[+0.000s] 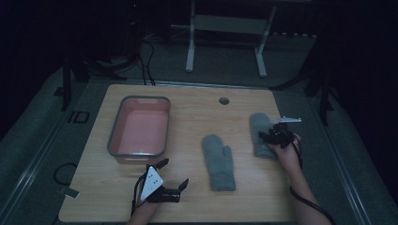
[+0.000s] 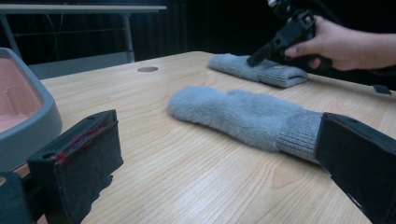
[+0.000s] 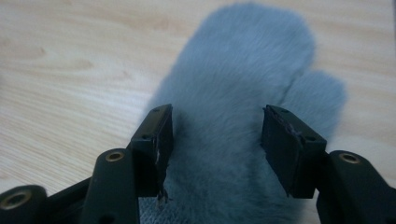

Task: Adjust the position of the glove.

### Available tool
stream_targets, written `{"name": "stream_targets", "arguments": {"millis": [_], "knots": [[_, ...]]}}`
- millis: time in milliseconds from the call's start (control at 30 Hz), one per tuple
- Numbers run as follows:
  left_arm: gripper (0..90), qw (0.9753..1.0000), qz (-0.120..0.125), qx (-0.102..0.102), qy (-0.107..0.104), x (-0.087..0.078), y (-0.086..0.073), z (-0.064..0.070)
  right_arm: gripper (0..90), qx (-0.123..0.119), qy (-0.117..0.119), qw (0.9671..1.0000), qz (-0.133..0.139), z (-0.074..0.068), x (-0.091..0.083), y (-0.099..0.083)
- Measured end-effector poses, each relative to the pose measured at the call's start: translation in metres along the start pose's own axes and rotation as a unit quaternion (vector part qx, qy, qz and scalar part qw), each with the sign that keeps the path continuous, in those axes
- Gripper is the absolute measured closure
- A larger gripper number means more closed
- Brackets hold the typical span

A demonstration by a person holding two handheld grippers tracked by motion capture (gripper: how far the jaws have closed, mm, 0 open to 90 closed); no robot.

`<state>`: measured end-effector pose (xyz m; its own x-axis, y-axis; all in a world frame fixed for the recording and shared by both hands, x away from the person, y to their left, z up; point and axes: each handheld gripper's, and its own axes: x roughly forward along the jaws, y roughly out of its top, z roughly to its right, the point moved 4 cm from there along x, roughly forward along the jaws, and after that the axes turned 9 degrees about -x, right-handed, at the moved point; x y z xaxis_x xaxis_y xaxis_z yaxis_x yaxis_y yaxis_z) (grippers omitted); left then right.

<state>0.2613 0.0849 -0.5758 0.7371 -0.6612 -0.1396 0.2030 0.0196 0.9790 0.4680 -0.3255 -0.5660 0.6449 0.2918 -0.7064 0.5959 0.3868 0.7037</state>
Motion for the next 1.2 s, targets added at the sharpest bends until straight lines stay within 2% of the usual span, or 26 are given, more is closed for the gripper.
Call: {"name": "stream_targets", "arguments": {"millis": [100, 167, 267, 367, 433, 533, 700, 933, 1033, 1100, 1200], "knots": [[1.2, 1.0, 0.0, 0.0, 0.0, 0.0, 0.0, 0.0, 52.0, -0.015, -0.007, 0.9999, 0.0, -0.002, 0.004, -0.005], [1.2, 1.0, 0.0, 0.001, 0.0, 0.0, 0.0, 0.0, 58.6, -0.016, -0.009, 0.9998, 0.0, -0.004, 0.005, -0.005], [1.2, 1.0, 0.0, 0.0, 0.0, 0.0, 0.0, 0.0, 72.5, -0.034, -0.022, 0.9992, -0.005, -0.009, 0.006, -0.005], [1.2, 1.0, 0.0, 0.0, 0.0, 0.0, 0.0, 0.0, 79.6, -0.032, -0.027, 0.9991, -0.007, -0.013, 0.005, -0.003], [1.3, 1.0, 0.0, -0.001, 0.0, 0.0, 0.0, 0.0, 80.8, -0.013, -0.012, 0.9998, 0.003, -0.013, 0.003, -0.002], [1.2, 1.0, 0.001, -0.002, 0.0, 0.0, 0.0, 0.0, 81.2, -0.007, -0.009, 0.9998, 0.017, -0.015, -0.006, -0.001], [1.2, 1.0, 0.001, -0.002, 0.001, 0.0, 0.0, 0.0, 81.3, -0.001, -0.005, 0.9994, 0.034, -0.022, -0.029, 0.001], [1.3, 1.0, 0.001, -0.002, 0.001, 0.0, 0.0, 0.0, 81.1, 0.004, -0.003, 0.9989, 0.046, -0.043, -0.065, -0.008], [1.2, 1.0, 0.002, -0.002, 0.001, 0.0, 0.0, 0.0, 81.1, 0.0, -0.007, 0.9988, 0.048, -0.049, -0.073, -0.012], [1.2, 1.0, 0.001, -0.001, 0.001, 0.0, 0.0, 0.0, 81.0, -0.001, -0.012, 0.9986, 0.051, -0.059, -0.085, -0.018], [1.2, 1.0, 0.002, 0.0, 0.001, 0.0, 0.0, 0.0, 80.9, -0.003, -0.009, 0.9986, 0.051, -0.069, -0.093, -0.025]]}}
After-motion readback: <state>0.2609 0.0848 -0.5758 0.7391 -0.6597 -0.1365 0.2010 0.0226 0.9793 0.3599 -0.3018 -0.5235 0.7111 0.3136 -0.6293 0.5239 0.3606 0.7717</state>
